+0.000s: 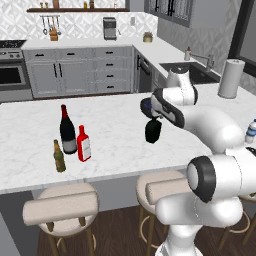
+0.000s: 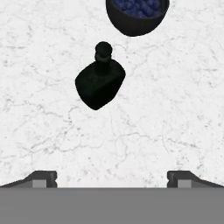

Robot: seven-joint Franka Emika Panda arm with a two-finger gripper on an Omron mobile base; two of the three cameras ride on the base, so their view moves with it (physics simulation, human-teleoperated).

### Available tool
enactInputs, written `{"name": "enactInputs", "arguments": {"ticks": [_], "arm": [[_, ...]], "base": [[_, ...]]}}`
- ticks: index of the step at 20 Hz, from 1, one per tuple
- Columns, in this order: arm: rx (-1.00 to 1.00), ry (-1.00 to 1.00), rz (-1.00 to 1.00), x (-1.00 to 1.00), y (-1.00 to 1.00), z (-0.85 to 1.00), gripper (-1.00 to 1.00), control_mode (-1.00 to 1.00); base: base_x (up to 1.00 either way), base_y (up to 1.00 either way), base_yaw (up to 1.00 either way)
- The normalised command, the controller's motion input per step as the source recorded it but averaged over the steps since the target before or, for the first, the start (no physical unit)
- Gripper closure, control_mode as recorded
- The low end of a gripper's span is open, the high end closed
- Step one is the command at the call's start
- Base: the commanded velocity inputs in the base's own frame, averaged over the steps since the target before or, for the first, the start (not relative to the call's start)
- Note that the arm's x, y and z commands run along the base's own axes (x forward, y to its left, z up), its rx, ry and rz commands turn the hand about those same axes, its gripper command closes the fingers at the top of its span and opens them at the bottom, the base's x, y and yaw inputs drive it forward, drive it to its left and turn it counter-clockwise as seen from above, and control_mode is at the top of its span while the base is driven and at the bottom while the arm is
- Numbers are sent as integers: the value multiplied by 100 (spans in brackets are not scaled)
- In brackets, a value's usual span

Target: Move the plastic bottles in the middle to the plastics group, and the glass bottles in the middle to the glass group.

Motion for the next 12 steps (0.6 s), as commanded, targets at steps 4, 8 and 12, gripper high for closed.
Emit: {"name": "enactInputs", "arguments": {"ticks": [4, 8, 12], "arm": [[0, -1, 0, 71, 48, -3, -100, -100], [0, -3, -1, 70, 4, -26, -100, -100], [1, -2, -1, 48, 0, -45, -100, -100]], "base": [[0, 0, 0], [0, 0, 0], [0, 0, 0]]}}
